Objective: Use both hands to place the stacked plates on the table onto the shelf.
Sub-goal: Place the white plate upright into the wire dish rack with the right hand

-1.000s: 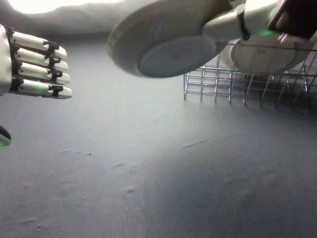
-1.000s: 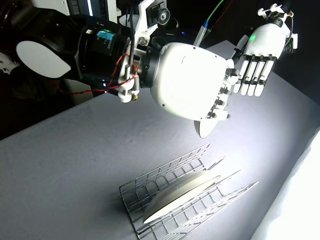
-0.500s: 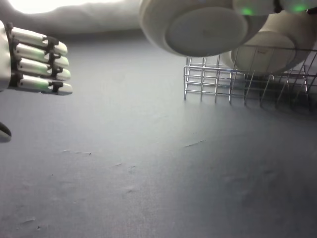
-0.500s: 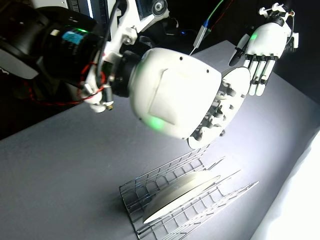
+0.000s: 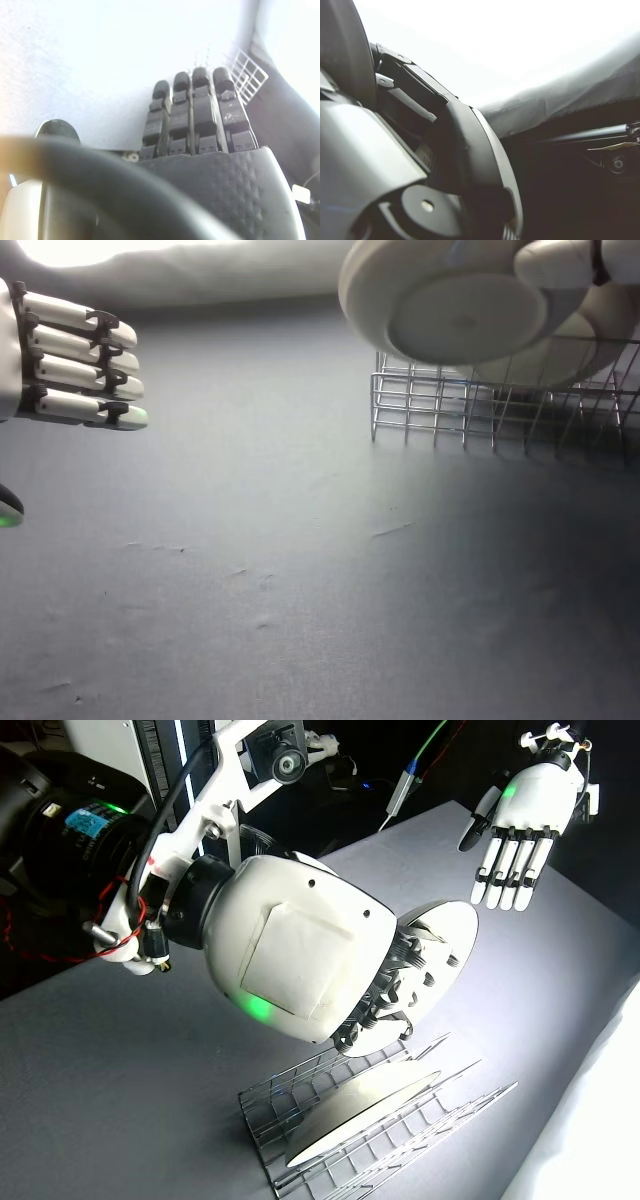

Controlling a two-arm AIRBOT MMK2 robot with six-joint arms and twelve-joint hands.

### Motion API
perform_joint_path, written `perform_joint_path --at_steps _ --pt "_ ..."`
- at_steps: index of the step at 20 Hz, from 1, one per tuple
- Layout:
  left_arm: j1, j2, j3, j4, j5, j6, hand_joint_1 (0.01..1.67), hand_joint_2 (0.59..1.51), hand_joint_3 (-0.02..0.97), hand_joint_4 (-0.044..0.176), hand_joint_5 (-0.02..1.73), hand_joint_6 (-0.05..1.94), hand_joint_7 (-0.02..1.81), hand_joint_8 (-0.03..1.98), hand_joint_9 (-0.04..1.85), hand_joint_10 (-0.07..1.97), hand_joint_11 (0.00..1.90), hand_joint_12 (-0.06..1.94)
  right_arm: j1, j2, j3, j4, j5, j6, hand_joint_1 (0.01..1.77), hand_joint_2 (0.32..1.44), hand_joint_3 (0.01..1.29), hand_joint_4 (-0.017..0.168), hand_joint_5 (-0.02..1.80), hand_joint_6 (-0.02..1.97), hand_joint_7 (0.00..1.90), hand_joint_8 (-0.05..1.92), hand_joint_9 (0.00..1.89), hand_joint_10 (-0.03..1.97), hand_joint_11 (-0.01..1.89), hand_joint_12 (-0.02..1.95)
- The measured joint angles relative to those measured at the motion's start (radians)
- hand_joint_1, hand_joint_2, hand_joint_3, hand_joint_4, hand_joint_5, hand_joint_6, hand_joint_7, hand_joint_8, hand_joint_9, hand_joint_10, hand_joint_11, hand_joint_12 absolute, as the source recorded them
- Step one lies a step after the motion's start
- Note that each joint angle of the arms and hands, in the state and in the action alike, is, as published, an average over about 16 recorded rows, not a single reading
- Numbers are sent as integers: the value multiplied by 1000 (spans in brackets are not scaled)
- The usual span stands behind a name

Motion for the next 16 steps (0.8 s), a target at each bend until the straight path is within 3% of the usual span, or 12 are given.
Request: perform_joint_path --at_steps 16 --pt "-3 -1 1 10 -10 -17 19 1204 0 5 145 7 174 0 160 9 23 276 -156 2 61 -62 81 -18 1380 1055 13 -8 846 1047 1002 870 944 1181 658 1444"
